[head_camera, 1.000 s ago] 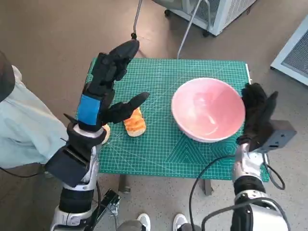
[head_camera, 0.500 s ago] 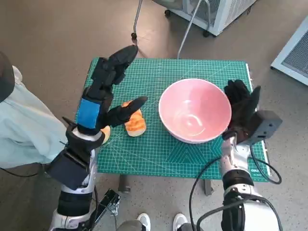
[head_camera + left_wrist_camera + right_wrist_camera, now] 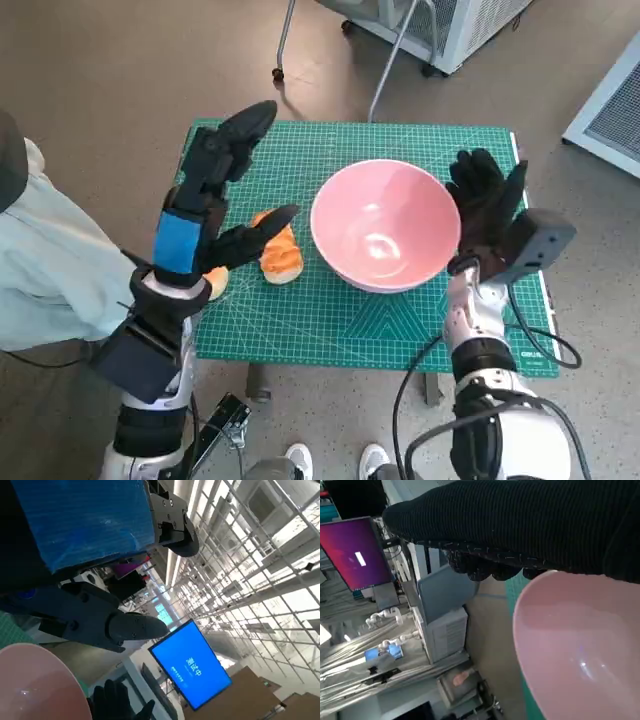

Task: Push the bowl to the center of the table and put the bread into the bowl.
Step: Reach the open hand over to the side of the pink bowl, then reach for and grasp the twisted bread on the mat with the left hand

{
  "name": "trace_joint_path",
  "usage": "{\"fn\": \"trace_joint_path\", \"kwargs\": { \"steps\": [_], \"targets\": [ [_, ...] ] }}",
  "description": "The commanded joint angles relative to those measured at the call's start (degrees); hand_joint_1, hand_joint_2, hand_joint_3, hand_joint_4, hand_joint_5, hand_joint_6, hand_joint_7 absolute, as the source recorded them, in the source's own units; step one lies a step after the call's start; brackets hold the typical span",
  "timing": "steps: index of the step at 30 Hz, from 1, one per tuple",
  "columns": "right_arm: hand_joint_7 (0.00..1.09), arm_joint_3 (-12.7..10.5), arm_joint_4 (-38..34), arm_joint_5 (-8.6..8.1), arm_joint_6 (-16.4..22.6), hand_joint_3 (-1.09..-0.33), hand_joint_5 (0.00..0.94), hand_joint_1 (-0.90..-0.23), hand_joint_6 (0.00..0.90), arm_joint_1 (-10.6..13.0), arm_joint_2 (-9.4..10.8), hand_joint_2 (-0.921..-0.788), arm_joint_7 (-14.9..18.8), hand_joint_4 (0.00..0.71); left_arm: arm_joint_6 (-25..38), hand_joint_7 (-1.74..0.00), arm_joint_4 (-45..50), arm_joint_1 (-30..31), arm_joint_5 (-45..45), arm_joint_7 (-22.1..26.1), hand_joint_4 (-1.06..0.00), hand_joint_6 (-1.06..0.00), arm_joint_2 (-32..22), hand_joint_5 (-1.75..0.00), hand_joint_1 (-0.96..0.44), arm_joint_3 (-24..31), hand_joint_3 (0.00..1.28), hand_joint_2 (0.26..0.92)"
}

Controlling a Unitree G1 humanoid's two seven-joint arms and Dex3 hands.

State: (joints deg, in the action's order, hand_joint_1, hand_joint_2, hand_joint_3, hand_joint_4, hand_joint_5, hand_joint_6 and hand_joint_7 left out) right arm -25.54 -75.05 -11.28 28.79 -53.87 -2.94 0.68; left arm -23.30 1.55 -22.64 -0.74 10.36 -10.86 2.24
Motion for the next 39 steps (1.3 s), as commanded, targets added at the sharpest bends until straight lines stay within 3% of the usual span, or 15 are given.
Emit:
{"fn": "trace_joint_path", "kwargs": {
  "steps": [1,6,12,17,20,24,27,30,32,35,39],
  "targets": [
    [0.69,-0.7,-1.0,-0.75,-1.6,-0.862,0.021,-0.569,0.194,-0.6,1.1,-0.921,-0.9,0.323,0.1,-0.57,1.6,1.7,0.0,-0.5,-0.34,-0.17,-0.6,-0.01,-0.34,0.9,0.28,0.921],
    [0.70,-0.2,-0.7,0.19,-1.1,-0.850,0.019,-0.565,0.197,-1.2,0.6,-0.921,-1.1,0.323,0.4,-0.50,3.0,3.4,0.0,-0.1,-0.32,-0.21,-1.5,0.00,-0.35,1.9,0.28,0.921],
    [0.70,2.3,0.3,2.84,1.6,-0.853,0.015,-0.559,0.189,-1.9,-1.1,-0.921,-1.7,0.321,0.8,-0.37,3.4,5.1,-1.4,3.3,-0.32,-0.27,-6.2,0.00,-0.39,4.3,0.27,0.921],
    [0.70,6.6,2.1,7.36,7.1,-0.866,0.013,-0.557,0.181,-2.6,-2.5,-0.921,-2.4,0.319,0.7,-0.32,1.9,5.2,-0.5,8.4,-0.34,-0.29,-14.1,-0.01,-0.40,6.6,0.27,0.921],
    [0.69,8.1,3.6,8.00,10.9,-0.874,0.017,-0.579,0.171,-2.8,-3.4,-0.921,0.1,0.330,1.1,-0.30,1.2,4.7,-0.1,11.6,-0.36,-0.30,-18.6,-0.02,-0.40,7.3,0.25,0.921],
    [0.69,9.1,6.9,6.15,15.8,-0.853,0.022,-0.610,0.160,-2.9,-3.9,-0.921,7.6,0.345,1.6,-0.29,0.4,3.5,1.4,15.3,-0.36,-0.30,-23.8,-0.01,-0.38,6.8,0.20,0.921],
    [0.72,8.5,12.1,0.08,16.9,-0.827,0.024,-0.641,0.131,-2.7,-2.9,-0.921,18.7,0.354,2.4,-0.27,-0.5,2.1,1.9,18.8,-0.36,-0.31,-27.5,-0.01,-0.36,5.7,0.15,0.921],
    [0.77,8.8,17.0,-4.27,16.8,-0.792,0.022,-0.666,0.092,-1.9,-1.9,-0.921,25.5,0.357,3.2,-0.26,-1.4,0.7,1.6,21.7,-0.36,-0.32,-29.7,-0.01,-0.33,4.6,0.10,0.921],
    [0.81,10.6,23.3,-6.49,16.4,-0.780,0.021,-0.680,0.072,0.0,-1.2,-0.921,29.2,0.356,5.0,-0.25,-1.8,-1.0,1.3,24.8,-0.36,-0.33,-31.2,-0.01,-0.31,3.1,0.07,0.919],
    [0.84,12.2,29.2,-8.30,15.2,-0.770,0.016,-0.700,0.055,2.0,-0.9,-0.921,32.1,0.349,6.3,-0.23,-2.4,-2.5,1.5,27.1,-0.36,-0.35,-32.2,0.00,-0.27,1.7,0.03,0.914],
    [0.94,15.0,37.2,-8.94,14.1,-0.776,0.007,-0.722,0.013,5.1,-1.0,-0.921,34.4,0.330,6.5,-0.22,-4.4,-5.1,4.1,29.3,-0.35,-0.37,-33.1,0.00,-0.23,-1.2,0.01,0.895]
  ]
}}
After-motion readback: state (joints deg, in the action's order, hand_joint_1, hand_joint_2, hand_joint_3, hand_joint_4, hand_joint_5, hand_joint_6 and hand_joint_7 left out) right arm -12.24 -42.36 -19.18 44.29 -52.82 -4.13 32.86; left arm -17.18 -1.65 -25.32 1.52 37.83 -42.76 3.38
